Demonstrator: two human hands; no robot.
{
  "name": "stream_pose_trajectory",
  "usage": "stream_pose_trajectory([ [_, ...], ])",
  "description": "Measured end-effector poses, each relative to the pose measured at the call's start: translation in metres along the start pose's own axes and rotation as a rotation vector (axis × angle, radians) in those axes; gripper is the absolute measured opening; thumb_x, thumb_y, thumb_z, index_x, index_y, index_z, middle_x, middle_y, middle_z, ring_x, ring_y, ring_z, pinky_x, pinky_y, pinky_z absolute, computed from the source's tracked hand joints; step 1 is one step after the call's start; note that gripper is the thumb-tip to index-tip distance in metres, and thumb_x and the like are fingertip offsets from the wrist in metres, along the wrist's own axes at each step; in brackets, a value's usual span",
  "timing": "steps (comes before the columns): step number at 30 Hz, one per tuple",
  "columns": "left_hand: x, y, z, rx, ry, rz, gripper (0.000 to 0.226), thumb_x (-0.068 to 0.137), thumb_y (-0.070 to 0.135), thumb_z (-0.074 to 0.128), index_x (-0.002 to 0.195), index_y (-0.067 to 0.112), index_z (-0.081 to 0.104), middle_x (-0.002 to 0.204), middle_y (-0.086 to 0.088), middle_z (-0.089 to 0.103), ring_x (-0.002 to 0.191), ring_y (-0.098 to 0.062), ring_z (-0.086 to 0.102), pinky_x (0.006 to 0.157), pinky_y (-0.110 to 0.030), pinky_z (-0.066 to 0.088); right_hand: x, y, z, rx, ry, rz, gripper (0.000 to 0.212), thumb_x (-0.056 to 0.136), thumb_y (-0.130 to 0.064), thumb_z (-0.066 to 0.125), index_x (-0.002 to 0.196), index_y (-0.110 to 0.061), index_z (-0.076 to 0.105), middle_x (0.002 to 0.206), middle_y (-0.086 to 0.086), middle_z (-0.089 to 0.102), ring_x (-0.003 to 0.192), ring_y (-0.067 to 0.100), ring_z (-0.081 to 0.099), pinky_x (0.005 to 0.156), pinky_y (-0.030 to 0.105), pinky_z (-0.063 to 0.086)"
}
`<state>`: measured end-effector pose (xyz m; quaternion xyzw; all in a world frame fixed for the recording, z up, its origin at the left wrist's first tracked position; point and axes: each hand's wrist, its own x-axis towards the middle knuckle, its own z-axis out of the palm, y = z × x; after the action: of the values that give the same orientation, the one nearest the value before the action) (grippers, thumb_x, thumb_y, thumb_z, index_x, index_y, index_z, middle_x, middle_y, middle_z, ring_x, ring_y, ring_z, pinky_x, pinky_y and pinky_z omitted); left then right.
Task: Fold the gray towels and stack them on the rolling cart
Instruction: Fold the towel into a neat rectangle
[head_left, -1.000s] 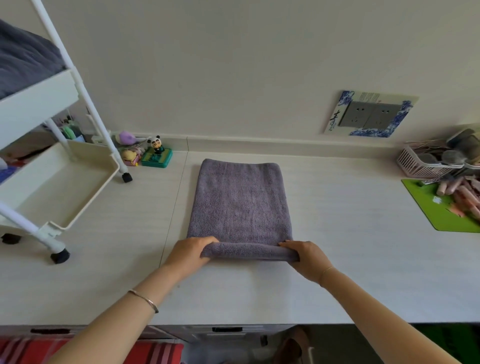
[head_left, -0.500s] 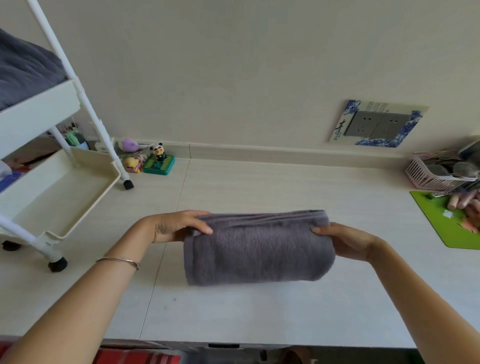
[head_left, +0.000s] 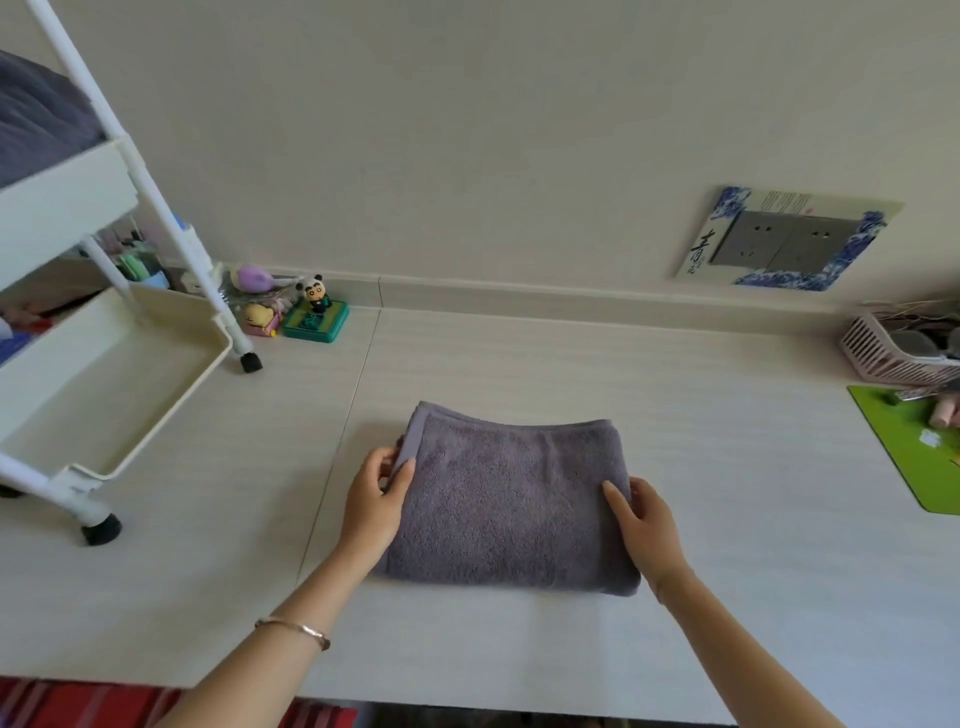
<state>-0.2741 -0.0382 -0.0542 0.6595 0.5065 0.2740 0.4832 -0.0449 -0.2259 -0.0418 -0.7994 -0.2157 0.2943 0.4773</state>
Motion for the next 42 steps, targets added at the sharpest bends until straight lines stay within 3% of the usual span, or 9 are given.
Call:
stream_pose_trajectory([
  [5,-0.015,-0.007,0.004,0.049,0.156,0.125,0.008,0.096,0.024,0.05,0.097,0.016,0.05,0.079,0.006,0.058,0.065,-0.008,0.053,0.059,-0.025,0.04,0.002,0.0,0.01,-0.115,0.078,-0.103,0.009,0.096,-0.026,0.05,0.1,-0.018,0.049,0.082,-0.002,0.064,0.072,0.02,0.062,0.061,0.028,0.043],
  [8,-0.02,-0.015,0.006,0.126,0.139,0.039,0.014,0.097,0.022,0.048,0.093,0.009,0.046,0.067,-0.001,0.052,0.057,-0.018,0.047,0.056,-0.033,0.035,0.004,0.008,0.015,-0.318,0.102,-0.1,0.012,0.095,-0.022,0.05,0.094,-0.012,0.043,0.07,0.007,0.058,0.066,0.03,0.053,0.055,0.034,0.033],
  [14,-0.027,-0.021,-0.005,0.137,0.093,0.071,0.017,0.097,0.015,0.047,0.085,0.007,0.038,0.057,0.002,0.036,0.048,-0.01,0.037,0.05,-0.029,0.028,0.0,0.008,0.011,-0.324,0.083,-0.118,0.016,0.09,-0.012,0.052,0.084,-0.006,0.04,0.065,0.008,0.048,0.059,0.022,0.043,0.052,0.028,0.033],
  [20,-0.023,-0.016,-0.007,0.503,-0.032,-0.008,0.019,0.096,0.027,0.047,0.101,0.011,0.039,0.077,-0.005,0.057,0.074,-0.035,0.059,0.06,-0.038,0.041,-0.005,0.006,0.018,-0.29,0.103,-0.078,0.034,0.085,-0.007,0.057,0.114,-0.01,0.039,0.106,0.01,0.055,0.09,0.028,0.053,0.074,0.032,0.04],
  [24,-0.022,0.006,0.003,0.766,0.101,0.336,0.043,0.094,0.025,0.049,0.131,0.003,0.045,0.122,-0.015,0.057,0.105,-0.034,0.058,0.078,-0.04,0.052,-0.01,-0.011,0.04,-0.549,0.246,-0.455,0.05,0.09,-0.023,0.048,0.138,-0.011,0.042,0.147,0.007,0.039,0.136,0.025,0.033,0.113,0.035,0.022],
  [27,-0.027,0.023,0.034,0.763,0.006,0.524,0.048,0.093,0.031,0.034,0.132,0.008,0.051,0.134,-0.013,0.055,0.121,-0.033,0.053,0.099,-0.054,0.043,-0.015,-0.025,0.075,-0.731,0.177,-0.556,0.052,0.093,-0.036,0.028,0.136,-0.016,0.049,0.151,0.006,0.035,0.141,0.025,0.027,0.116,0.038,0.008],
  [32,-0.036,0.004,0.065,0.975,-0.273,0.387,0.059,0.093,0.051,0.018,0.147,0.031,0.027,0.155,-0.002,0.027,0.142,-0.033,0.024,0.11,-0.061,0.012,-0.018,0.007,0.088,-0.872,-0.015,-0.443,0.068,0.089,-0.054,0.006,0.15,-0.029,0.022,0.159,-0.004,0.01,0.146,0.014,-0.001,0.116,0.034,-0.013],
  [38,-0.031,-0.004,0.067,0.997,-0.246,0.285,0.068,0.085,0.064,0.028,0.143,0.029,0.039,0.15,-0.005,0.038,0.137,-0.039,0.033,0.107,-0.061,0.011,-0.023,0.029,0.058,-0.916,0.106,-0.367,0.072,0.091,-0.065,0.01,0.15,-0.026,0.021,0.156,-0.006,0.018,0.145,0.01,0.007,0.117,0.029,-0.005],
  [42,-0.028,0.003,0.065,1.007,-0.256,0.148,0.092,0.072,0.078,0.001,0.151,0.032,0.008,0.16,-0.004,0.002,0.143,-0.044,-0.004,0.11,-0.062,-0.002,-0.024,0.033,0.042,-0.846,0.092,-0.201,0.084,0.08,-0.076,-0.003,0.15,-0.03,-0.003,0.156,-0.015,-0.007,0.145,0.008,-0.007,0.118,0.031,-0.004],
])
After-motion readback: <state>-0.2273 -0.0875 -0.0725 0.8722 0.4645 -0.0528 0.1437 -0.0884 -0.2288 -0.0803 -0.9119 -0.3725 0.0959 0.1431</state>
